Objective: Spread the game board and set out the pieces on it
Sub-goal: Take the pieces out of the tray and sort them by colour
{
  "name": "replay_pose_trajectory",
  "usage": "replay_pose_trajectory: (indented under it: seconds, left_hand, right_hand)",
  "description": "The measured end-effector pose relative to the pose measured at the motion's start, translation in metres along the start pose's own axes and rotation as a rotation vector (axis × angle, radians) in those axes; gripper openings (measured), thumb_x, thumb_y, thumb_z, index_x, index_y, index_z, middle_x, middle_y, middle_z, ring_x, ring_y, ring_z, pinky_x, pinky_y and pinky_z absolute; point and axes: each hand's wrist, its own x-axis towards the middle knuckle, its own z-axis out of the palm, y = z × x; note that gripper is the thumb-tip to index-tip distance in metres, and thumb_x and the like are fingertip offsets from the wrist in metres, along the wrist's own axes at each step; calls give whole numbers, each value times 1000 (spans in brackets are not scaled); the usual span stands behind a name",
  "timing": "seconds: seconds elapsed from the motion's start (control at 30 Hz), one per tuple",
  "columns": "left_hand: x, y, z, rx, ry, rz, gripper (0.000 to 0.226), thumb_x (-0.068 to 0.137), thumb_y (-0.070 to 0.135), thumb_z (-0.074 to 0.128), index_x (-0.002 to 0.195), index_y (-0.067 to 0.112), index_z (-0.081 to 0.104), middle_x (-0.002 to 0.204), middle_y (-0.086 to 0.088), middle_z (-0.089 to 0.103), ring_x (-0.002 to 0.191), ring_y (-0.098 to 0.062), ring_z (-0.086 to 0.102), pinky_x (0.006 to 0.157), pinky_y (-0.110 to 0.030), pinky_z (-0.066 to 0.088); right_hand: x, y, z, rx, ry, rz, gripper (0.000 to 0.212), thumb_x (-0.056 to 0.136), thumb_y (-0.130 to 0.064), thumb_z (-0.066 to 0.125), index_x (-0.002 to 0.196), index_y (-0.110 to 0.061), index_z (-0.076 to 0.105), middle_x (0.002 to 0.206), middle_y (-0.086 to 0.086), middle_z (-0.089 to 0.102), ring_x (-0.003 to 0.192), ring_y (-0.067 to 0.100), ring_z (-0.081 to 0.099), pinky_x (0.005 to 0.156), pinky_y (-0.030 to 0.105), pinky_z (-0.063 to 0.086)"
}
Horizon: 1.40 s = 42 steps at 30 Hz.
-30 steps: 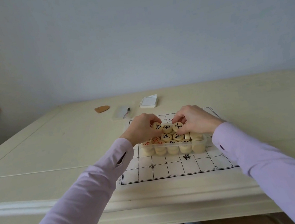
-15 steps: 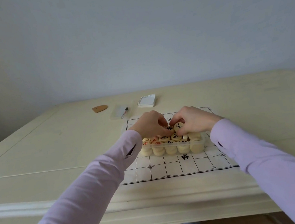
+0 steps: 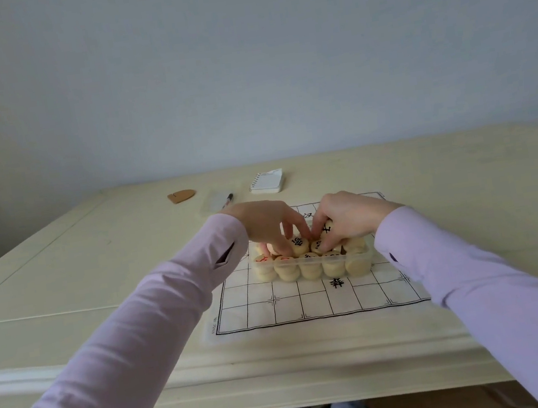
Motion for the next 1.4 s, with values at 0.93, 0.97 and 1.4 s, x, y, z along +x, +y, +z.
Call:
replay_pose_trajectory:
  seconds: [0.93, 0.97, 1.4]
  left_hand:
    - [-12, -16, -5, -128, 250, -73, 27, 80, 24, 73, 105, 22, 63, 97, 4, 66, 61, -10, 71, 58, -18, 46]
    - [-15, -22, -6, -160, 281, -86, 26, 79, 23, 73, 104, 22, 64, 95, 3, 67, 61, -11, 71, 61, -21, 50]
    - [-57, -121, 11, -505, 454, -442, 20, 78, 14, 72, 96, 7, 69, 67, 0, 67, 52, -10, 68, 80, -20, 53]
  right_hand:
    - [3, -4, 1, 47, 55, 14, 24, 73, -18, 74, 96, -10, 72, 93, 7, 72, 72, 14, 62, 54, 18, 44]
    - [2, -4, -1, 73, 65, 10, 21, 73, -16, 73, 93, -10, 72, 89, 8, 72, 69, 13, 62, 54, 18, 44]
    - [69, -119, 28, 459, 47, -18, 16, 70, -5, 68, 82, 6, 71, 82, 13, 73, 71, 16, 64, 93, 36, 52]
